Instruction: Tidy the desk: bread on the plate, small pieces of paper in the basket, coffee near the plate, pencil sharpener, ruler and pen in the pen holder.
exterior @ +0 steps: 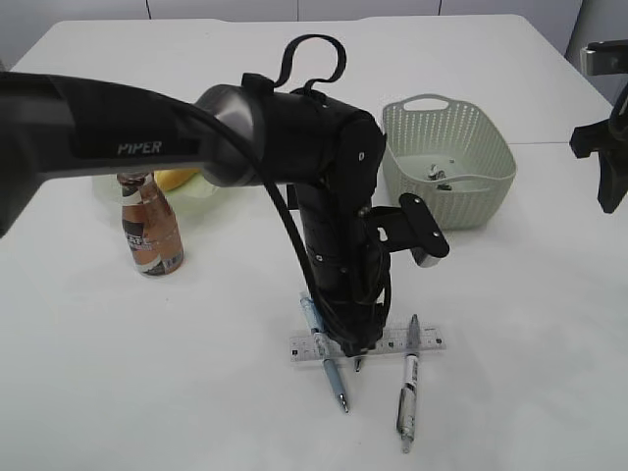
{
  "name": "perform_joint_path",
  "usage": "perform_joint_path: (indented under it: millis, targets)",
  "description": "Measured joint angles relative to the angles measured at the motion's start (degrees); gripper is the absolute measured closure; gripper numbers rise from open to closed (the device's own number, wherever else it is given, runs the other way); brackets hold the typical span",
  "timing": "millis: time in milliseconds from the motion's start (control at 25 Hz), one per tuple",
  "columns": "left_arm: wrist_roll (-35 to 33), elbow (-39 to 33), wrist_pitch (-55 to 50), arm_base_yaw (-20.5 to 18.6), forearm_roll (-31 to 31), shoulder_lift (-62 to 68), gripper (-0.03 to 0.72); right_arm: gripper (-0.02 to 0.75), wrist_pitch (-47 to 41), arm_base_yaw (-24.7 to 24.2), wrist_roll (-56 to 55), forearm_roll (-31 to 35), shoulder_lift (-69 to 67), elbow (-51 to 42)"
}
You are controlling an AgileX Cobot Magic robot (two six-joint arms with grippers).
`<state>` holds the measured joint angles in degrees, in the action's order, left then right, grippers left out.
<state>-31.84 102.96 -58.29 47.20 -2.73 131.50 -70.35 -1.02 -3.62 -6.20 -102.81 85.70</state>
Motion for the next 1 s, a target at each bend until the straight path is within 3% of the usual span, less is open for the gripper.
perform_joint_path:
  millis: [1000]
  targets:
    - [-0.04,0.0,-0.98,-1.37,0.42,1.6,0.222,0.336,0.0,0.0,-0.12,-0.28,0.0,0.0]
